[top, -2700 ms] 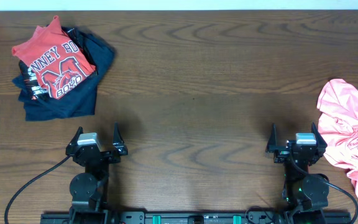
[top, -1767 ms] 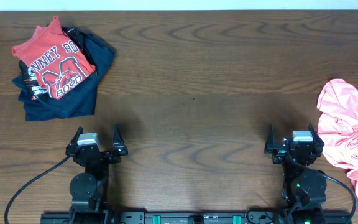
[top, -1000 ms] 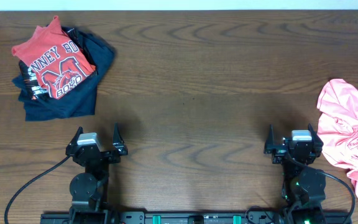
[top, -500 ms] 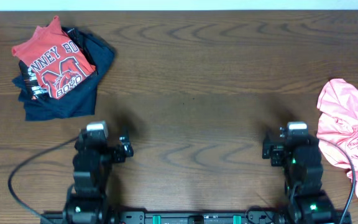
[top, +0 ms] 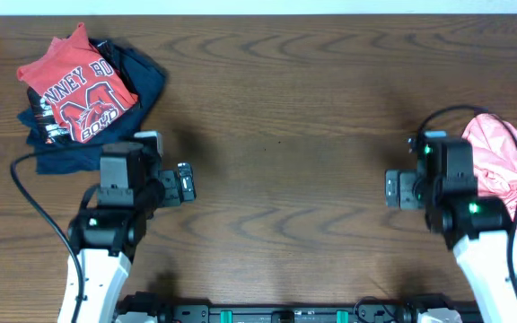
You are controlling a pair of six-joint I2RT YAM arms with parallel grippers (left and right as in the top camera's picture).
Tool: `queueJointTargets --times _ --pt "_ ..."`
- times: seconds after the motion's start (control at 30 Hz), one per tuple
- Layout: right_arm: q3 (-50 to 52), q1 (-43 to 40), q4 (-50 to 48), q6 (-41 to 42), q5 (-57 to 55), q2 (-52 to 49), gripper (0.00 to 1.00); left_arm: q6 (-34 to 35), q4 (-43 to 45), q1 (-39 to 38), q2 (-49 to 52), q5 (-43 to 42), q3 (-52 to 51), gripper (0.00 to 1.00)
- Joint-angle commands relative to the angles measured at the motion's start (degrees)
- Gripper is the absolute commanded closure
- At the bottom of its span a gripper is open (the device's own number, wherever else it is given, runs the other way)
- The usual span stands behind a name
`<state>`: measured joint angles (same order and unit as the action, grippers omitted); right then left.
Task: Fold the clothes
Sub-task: 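Reach the right gripper to the crumpled pink shirt and grasp it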
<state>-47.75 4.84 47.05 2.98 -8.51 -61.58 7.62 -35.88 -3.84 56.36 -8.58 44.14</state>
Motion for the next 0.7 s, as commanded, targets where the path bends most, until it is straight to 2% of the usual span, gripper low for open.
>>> queueJointTargets --times 0.0,0.1,0.2,0.27,0.4,0.53,0.67 --pt "-2.12 -2.14 0.11 3.39 7.23 -3.58 0.01 0.46 -1.36 0.28 0.44 -0.46 2.19 0.02" --pt "-2.12 -6.05 -0.11 6.58 4.92 -6.12 0.01 0.44 -1.36 0.28 0.44 -0.44 2.16 0.02" --pt "-2.12 -13.33 -0.09 13.81 -3.72 -9.75 0.01 0.44 -0.94 0.28 0.44 -0.44 2.19 0.02" --pt "-2.12 -17.18 -0.63 15.34 -6.45 -11.69 0.01 0.44 -0.94 0.28 0.44 -0.44 2.16 0.02" --pt "-2.12 -24.37 -3.63 14.69 -6.23 -16.55 0.01 0.44 -0.94 0.28 0.46 -0.44 2.16 0.02" --pt "-2.12 -27.21 -5.49 14.12 -6.51 -21.33 0.04 0.44 -0.94 0.28 0.48 -0.44 2.16 0.02" --pt "-2.12 -28.0 -7.48 14.14 -8.52 -24.76 0.14 0.44 -0.94 0.28 0.5 -0.44 2.16 0.02"
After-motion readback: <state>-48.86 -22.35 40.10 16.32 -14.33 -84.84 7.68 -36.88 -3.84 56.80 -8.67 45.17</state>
